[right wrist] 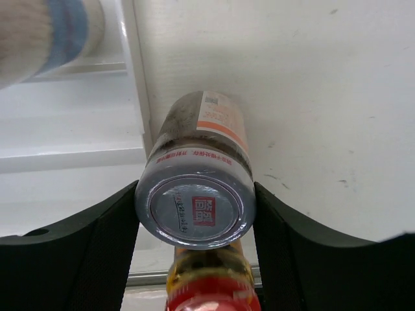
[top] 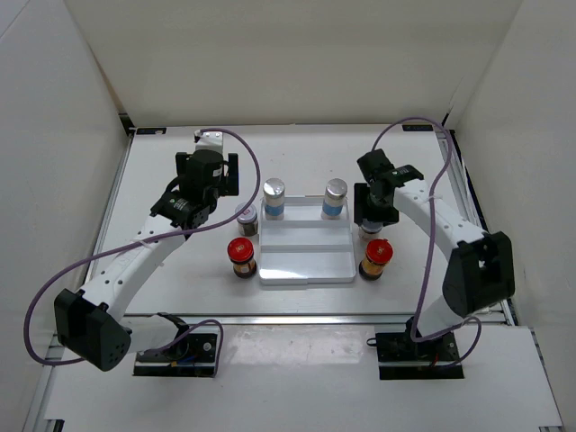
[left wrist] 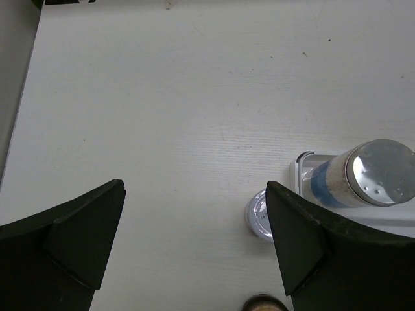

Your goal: Organize the condiment bottles

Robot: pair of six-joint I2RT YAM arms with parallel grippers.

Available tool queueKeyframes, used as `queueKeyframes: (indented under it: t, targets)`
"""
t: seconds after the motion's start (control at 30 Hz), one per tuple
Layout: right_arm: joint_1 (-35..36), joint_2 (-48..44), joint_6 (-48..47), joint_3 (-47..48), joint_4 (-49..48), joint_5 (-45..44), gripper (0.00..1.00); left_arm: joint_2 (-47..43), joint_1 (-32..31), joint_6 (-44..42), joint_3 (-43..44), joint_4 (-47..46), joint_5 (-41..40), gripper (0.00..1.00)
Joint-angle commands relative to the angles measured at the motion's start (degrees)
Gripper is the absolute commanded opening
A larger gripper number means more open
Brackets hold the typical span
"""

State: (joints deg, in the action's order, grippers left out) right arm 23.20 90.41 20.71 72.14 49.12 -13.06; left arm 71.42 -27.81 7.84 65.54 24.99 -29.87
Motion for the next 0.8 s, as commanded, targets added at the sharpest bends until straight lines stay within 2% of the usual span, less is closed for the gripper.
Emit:
queueKeyframes:
  t: [0.0,0.1,0.27,0.53,0.77]
  targets:
    - [3.7,-8.6,0.9,7.6,2.9,-10.5,0.30,-2.2,0.2,1.5,-0.6,-0.8,-1.1,1.00]
    - [5.7,-11.9,0.3,8.7,2.9,-10.7,0.24,-2.8,0.2,3.1,-0.6,-0.8,-1.2,1.00]
    - [7.6,-12.5,0.6,8.4,1.0,-2.8,0.17,-5.0,0.2,6.9,-1.6,-0.8,-5.9,1.00]
    - [11.8,-8.8,3.7,-0.3,-5.8,0.2,0.17,-8.4,0.2,8.8,-4.3,-0.8,-9.2,1.00]
    - [13.5,-3.5,3.7,-0.9,-9.2,0.8,0.17,-7.1,0.2,9.4,-4.3,-0.3,-8.8,1.00]
